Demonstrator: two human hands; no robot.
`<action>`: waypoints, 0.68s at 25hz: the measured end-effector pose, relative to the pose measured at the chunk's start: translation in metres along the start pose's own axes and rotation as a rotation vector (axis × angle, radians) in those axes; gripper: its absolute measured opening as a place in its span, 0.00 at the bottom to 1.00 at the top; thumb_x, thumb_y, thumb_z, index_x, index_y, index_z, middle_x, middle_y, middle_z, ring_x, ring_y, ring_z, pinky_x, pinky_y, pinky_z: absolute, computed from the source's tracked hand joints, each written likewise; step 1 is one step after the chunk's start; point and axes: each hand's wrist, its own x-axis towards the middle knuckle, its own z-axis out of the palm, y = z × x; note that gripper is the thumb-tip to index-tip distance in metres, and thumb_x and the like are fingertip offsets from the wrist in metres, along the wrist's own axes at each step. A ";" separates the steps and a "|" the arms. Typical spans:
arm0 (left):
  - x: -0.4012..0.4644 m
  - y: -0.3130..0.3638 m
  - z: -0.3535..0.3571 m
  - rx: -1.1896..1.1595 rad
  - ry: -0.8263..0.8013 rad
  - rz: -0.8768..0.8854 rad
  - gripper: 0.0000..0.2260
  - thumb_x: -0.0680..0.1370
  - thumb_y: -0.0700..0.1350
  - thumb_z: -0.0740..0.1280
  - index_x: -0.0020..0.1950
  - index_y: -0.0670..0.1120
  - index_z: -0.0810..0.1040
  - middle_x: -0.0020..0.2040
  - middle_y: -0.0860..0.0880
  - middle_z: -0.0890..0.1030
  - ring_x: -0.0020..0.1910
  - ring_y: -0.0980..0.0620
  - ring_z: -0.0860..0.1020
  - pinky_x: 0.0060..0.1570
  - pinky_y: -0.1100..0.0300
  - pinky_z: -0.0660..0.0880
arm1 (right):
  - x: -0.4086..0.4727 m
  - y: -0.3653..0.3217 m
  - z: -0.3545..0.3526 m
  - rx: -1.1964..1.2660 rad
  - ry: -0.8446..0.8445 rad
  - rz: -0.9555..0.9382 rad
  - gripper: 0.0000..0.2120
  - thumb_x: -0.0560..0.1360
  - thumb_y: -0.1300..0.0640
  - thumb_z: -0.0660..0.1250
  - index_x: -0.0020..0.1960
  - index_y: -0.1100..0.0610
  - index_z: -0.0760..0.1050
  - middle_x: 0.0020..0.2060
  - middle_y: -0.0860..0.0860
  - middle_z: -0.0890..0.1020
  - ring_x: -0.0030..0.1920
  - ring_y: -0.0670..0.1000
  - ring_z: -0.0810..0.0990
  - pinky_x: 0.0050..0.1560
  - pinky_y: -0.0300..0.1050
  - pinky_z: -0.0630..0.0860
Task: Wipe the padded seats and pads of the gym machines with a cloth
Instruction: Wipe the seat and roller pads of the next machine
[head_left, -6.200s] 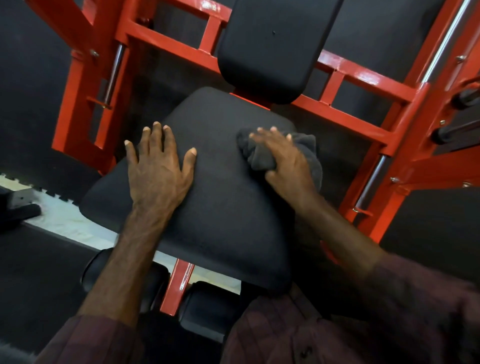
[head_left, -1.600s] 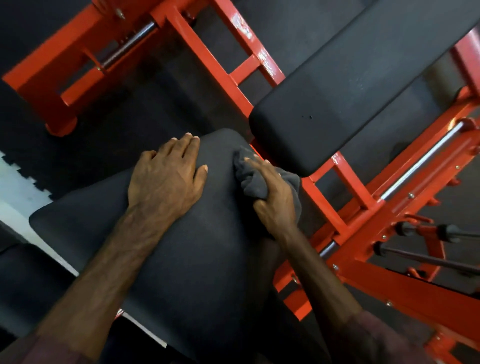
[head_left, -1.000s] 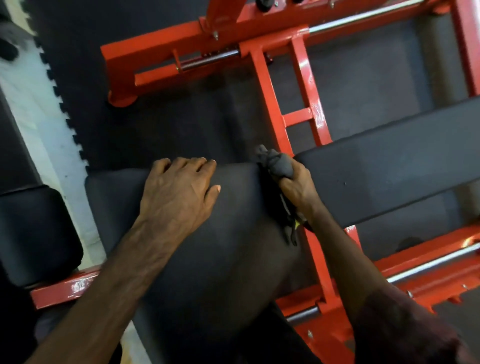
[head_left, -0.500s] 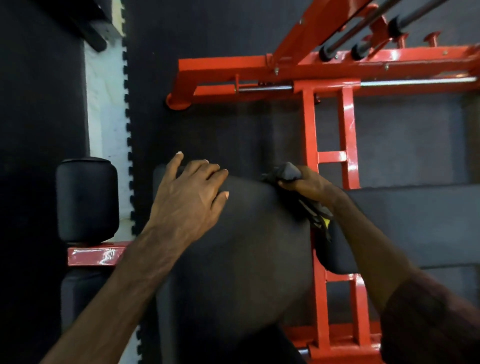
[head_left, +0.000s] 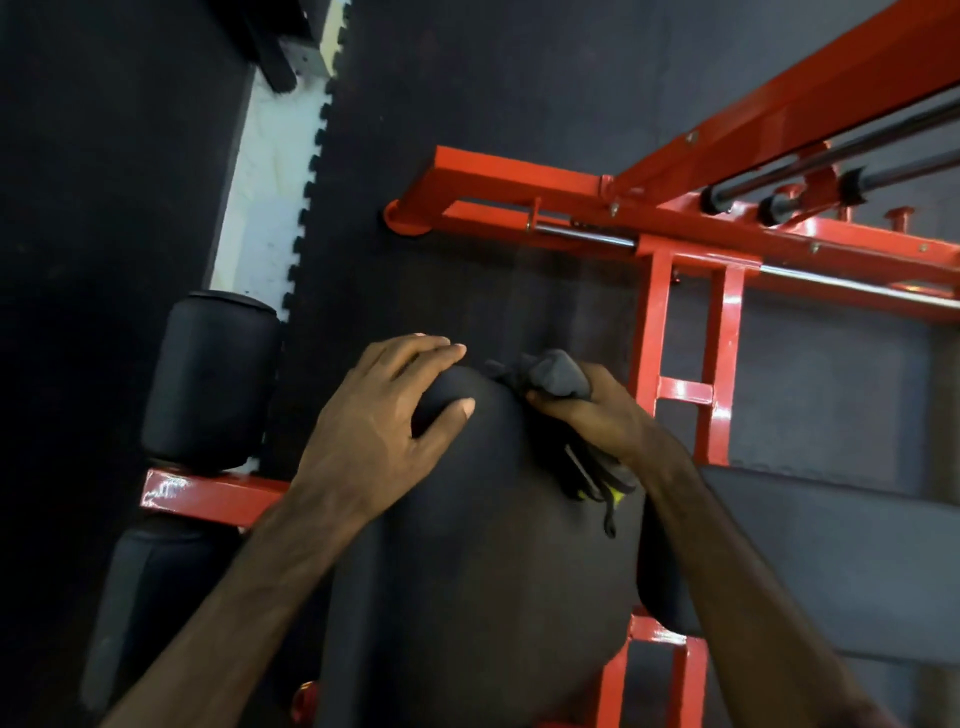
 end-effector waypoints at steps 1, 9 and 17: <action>-0.001 -0.003 0.001 -0.033 -0.001 -0.012 0.23 0.83 0.58 0.67 0.76 0.51 0.76 0.73 0.56 0.74 0.75 0.55 0.69 0.71 0.53 0.73 | 0.003 -0.010 0.010 0.014 -0.003 -0.047 0.07 0.74 0.52 0.77 0.52 0.49 0.84 0.48 0.46 0.88 0.51 0.45 0.85 0.55 0.44 0.81; -0.021 -0.026 -0.003 -0.435 -0.010 -0.226 0.30 0.80 0.59 0.72 0.80 0.57 0.69 0.79 0.62 0.68 0.79 0.63 0.64 0.78 0.53 0.67 | -0.012 -0.041 0.027 -0.011 0.141 0.026 0.07 0.77 0.63 0.76 0.48 0.50 0.84 0.40 0.41 0.87 0.44 0.40 0.84 0.50 0.42 0.77; -0.051 -0.038 0.016 -0.718 0.041 -0.424 0.35 0.78 0.67 0.70 0.82 0.61 0.64 0.81 0.64 0.64 0.79 0.67 0.62 0.79 0.50 0.66 | -0.013 -0.094 0.048 -0.007 0.105 0.072 0.08 0.78 0.60 0.75 0.56 0.54 0.85 0.53 0.51 0.88 0.58 0.53 0.86 0.67 0.56 0.79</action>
